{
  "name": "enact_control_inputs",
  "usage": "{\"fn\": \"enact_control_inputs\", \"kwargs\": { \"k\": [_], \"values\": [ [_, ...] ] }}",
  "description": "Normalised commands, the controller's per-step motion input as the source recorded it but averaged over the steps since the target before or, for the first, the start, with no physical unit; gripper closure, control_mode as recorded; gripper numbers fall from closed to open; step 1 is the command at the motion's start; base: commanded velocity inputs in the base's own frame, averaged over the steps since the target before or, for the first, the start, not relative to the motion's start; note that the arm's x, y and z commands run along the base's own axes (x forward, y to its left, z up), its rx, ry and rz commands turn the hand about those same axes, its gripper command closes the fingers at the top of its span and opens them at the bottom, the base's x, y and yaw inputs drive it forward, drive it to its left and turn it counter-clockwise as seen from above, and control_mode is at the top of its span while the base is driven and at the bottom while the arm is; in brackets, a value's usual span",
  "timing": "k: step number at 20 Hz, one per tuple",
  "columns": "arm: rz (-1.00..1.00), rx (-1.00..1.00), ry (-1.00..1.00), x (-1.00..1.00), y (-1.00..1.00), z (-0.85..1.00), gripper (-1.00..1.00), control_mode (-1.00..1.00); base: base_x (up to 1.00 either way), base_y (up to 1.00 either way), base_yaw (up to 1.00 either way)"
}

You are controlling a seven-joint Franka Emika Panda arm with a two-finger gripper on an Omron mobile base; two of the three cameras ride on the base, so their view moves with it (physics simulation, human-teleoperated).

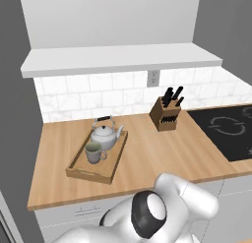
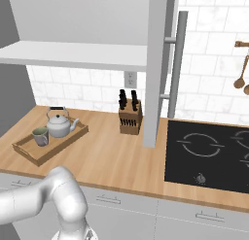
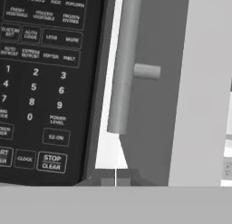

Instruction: Pick the kettle from the counter and place it on the tray. Then pick the mug from the cabinet and place it on the tray. Then close the cabinet doors.

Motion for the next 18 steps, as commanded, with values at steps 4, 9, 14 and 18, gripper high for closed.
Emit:
{"fn": "enact_control_inputs", "kwargs": {
  "k": [4, 9, 14, 18],
  "values": [
    [-0.11, 0.0, -0.06, 0.21, 0.14, -0.03, 1.0, -1.0, 0.0, 0.0, 0.0],
    [-0.15, 0.0, -0.06, 0.04, 0.0, 0.0, 1.0, -1.0, 0.0, 0.0, 0.0],
    [-0.18, 0.0, -0.04, 0.0, -0.02, 0.0, 1.0, -1.0, 0.0, 0.0, 0.0],
    [-0.13, 0.0, 0.0, 0.02, -0.1, 0.0, 1.0, -1.0, 0.0, 0.0, 0.0]
  ]
}}
